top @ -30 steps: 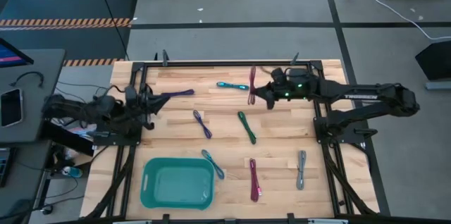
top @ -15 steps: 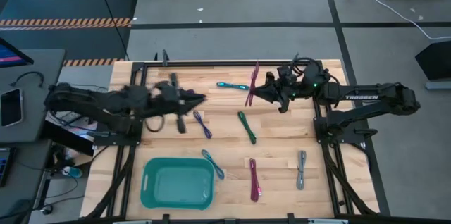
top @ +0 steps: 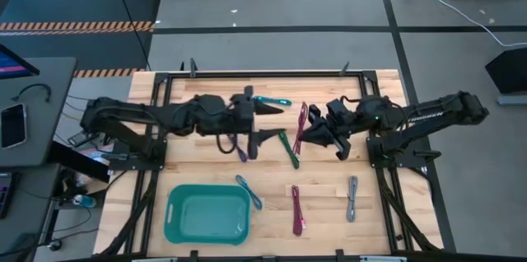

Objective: Pick and place USB-C Cables
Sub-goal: Put the top pink charger cable into the green bin

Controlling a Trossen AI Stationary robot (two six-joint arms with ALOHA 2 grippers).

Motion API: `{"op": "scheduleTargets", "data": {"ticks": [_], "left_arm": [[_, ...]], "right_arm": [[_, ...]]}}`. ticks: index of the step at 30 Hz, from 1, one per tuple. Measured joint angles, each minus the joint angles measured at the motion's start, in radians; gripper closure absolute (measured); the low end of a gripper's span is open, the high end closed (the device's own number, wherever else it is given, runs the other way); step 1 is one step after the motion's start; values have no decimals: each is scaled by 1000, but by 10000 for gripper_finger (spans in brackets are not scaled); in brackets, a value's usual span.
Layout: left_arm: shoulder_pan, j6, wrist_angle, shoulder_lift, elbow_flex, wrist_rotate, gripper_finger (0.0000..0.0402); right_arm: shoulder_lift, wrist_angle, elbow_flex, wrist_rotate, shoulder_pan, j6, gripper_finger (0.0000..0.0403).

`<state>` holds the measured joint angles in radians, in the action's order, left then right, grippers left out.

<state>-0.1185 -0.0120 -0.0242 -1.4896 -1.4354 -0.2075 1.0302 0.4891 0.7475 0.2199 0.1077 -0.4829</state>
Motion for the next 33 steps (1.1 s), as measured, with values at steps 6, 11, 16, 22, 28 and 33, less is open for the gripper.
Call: {"op": "scheduleTargets", "data": {"ticks": [6, 11, 16, 22, 28, 33], "left_arm": [[21, 130, -13, -56, -42, 120, 155], [33, 189, -31, -69, -46, 171, 158], [33, 211, -53, -69, -46, 207, 158], [32, 232, -59, -69, -46, 231, 159], [32, 237, -58, -69, -46, 232, 159], [38, 244, -59, -93, -46, 233, 159]], "right_arm": [[0, -12, 0, -20, 41, 29, 396], [0, -51, 0, -21, 53, 67, 396], [0, -102, 0, -48, 53, 68, 396], [0, -135, -1, -97, 51, 90, 396], [29, -121, -1, -118, 38, 101, 396], [96, -88, -1, -113, 33, 86, 396]]}}
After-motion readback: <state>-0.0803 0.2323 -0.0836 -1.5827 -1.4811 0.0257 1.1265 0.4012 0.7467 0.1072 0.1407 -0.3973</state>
